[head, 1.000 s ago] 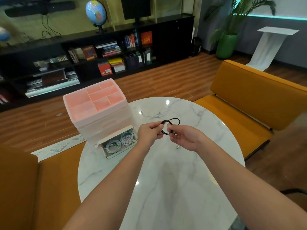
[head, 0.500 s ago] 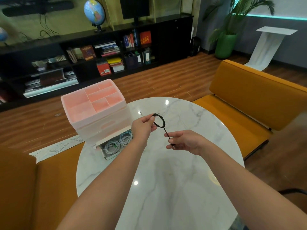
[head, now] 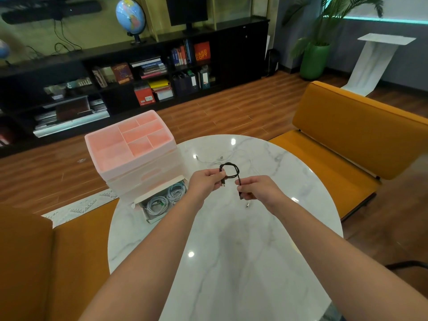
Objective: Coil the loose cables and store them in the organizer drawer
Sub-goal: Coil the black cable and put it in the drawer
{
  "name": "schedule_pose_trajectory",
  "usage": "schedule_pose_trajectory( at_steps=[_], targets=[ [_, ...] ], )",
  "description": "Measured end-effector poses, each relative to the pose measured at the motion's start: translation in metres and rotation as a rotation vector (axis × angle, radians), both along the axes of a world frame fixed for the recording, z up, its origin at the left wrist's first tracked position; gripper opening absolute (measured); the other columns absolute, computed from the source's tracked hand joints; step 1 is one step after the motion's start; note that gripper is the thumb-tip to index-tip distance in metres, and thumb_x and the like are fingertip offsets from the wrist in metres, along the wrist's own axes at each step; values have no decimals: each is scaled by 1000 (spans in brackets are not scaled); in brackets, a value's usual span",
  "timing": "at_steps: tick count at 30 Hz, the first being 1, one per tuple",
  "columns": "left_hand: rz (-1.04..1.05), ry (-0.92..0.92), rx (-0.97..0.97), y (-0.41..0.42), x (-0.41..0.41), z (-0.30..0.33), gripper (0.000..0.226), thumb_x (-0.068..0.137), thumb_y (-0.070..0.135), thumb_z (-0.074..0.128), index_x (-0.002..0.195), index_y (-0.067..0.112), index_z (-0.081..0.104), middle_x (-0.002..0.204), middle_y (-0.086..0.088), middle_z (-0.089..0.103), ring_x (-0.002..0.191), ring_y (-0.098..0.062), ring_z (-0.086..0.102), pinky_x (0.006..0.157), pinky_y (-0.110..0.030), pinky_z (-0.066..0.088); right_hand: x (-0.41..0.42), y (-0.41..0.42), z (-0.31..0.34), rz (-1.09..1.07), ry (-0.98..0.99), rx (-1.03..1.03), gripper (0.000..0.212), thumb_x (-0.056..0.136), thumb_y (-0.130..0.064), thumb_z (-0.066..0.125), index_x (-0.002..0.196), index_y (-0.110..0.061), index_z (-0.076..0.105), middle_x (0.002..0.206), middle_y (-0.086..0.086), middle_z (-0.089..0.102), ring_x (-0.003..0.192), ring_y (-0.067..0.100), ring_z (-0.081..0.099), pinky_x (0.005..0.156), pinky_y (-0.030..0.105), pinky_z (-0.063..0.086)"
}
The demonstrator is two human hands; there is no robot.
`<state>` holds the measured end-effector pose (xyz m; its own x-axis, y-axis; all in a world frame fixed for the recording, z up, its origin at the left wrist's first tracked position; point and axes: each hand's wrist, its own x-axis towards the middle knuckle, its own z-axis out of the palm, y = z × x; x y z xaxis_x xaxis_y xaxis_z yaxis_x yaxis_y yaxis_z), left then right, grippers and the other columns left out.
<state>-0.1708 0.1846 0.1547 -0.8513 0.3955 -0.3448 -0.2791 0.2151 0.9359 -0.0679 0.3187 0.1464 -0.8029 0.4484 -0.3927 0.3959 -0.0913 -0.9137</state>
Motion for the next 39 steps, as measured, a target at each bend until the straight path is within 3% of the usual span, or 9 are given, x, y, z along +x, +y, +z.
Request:
schedule_pose_trajectory(
  at_steps=[3,5,8,13,17,22,28,33,39],
  targets=[
    [-23,-33,57,-1,3,0,17,88,12,70,105,9,70,101,-8,70,88,-16,68,74,-15,57,-2,-3,-3,-74,20,-38,18,83,-2,71,101,2,72,83,13,69,70,21,65,82,28,57],
    [-5,-74,100,-1,5,-1,16,89,8,68,106,7,68,103,-11,69,93,-21,70,75,-18,58,-3,-4,-4,-124,36,-69,17,84,-2,70,100,3,71,85,14,70,71,21,69,77,25,59],
    [12,-130,143,0,9,-3,20,90,3,66,110,1,66,102,-14,69,87,-22,71,76,-21,59,-7,-5,-4,-219,84,-129,13,88,1,65,101,2,68,89,15,70,74,20,70,74,24,59],
    [16,-221,194,4,12,-4,19,89,1,65,108,2,65,88,-7,74,87,-22,73,83,-26,58,-9,-9,-1,-346,194,-361,20,89,6,62,108,5,66,96,15,68,87,24,69,89,31,54],
    [54,-280,265,6,14,-6,21,88,-3,64,108,3,60,95,-13,73,86,-24,73,80,-24,59,-10,-13,1,-331,236,-514,23,92,1,60,114,-1,64,102,13,71,91,23,70,89,33,54],
    [69,-313,335,8,15,-4,33,87,-5,64,119,-4,57,101,-17,73,94,-27,73,80,-24,59,-12,-17,1,-269,181,-476,24,93,-15,63,115,-11,69,110,5,72,99,21,69,82,31,56],
    [119,-372,391,4,11,2,25,87,-9,61,109,1,55,100,-15,69,90,-29,72,85,-28,58,-16,-18,6,-279,189,-418,23,92,-12,63,114,-8,69,110,8,72,94,25,72,77,29,58],
    [-6,-328,343,1,10,4,29,86,-9,63,115,-6,61,106,-19,72,96,-28,72,83,-26,58,-16,-20,11,-216,122,-364,24,86,-23,71,109,-15,70,106,1,72,98,17,69,88,33,54],
    [-39,-323,363,0,12,6,32,89,-2,65,118,5,53,106,-17,72,98,-29,71,86,-29,58,-18,-18,12,-213,129,-381,28,88,-21,70,115,-16,66,106,0,73,92,13,67,80,28,51]
  ],
)
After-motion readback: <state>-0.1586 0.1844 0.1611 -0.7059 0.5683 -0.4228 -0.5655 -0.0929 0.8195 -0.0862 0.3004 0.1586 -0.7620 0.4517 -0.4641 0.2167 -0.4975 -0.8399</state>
